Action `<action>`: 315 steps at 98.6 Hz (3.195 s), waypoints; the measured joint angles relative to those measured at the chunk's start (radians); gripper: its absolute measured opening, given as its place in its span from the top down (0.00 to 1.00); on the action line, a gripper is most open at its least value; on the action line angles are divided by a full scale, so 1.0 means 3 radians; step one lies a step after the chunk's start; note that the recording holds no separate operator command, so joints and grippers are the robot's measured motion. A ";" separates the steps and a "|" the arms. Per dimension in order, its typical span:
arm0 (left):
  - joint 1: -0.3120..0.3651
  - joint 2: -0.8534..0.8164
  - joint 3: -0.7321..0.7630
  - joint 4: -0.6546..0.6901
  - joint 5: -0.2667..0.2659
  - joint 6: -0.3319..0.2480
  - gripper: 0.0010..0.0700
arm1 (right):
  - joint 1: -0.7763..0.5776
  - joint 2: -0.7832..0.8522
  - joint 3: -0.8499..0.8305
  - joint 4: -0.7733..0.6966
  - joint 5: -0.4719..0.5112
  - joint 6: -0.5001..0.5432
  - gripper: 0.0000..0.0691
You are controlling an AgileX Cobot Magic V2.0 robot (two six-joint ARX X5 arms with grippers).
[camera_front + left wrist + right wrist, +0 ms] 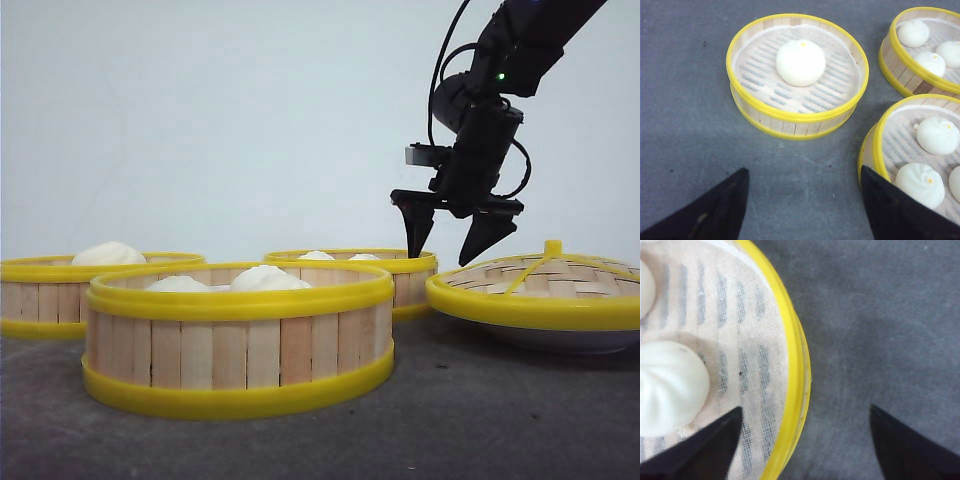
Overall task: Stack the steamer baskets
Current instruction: 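Move the right gripper down to the rim of the farther steamer basket, then grasp the basket rim with the right gripper and lift it, then lower the held basket onto the nearest basket and open the right gripper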
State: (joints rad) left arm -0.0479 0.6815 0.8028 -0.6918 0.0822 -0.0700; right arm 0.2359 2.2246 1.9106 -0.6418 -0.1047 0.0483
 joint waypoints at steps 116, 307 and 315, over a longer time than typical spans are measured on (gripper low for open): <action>0.0000 0.0000 0.0000 0.0098 -0.0017 0.0001 0.39 | 0.0095 -0.0139 0.0548 -0.0381 -0.0066 0.0463 0.96; 0.0000 0.0000 0.0000 0.0094 -0.0028 0.0011 0.39 | 0.1183 -0.1953 -0.1436 -0.0239 -0.0039 0.0323 0.96; 0.0000 0.0000 0.0000 0.0095 -0.0028 0.0011 0.39 | 0.1181 -0.1851 -0.1436 -0.0235 -0.0037 0.0303 0.96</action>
State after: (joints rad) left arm -0.0479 0.6815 0.8028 -0.6632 0.0738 -0.0666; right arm 0.5903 1.6691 1.4799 -0.7124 -0.1158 0.1390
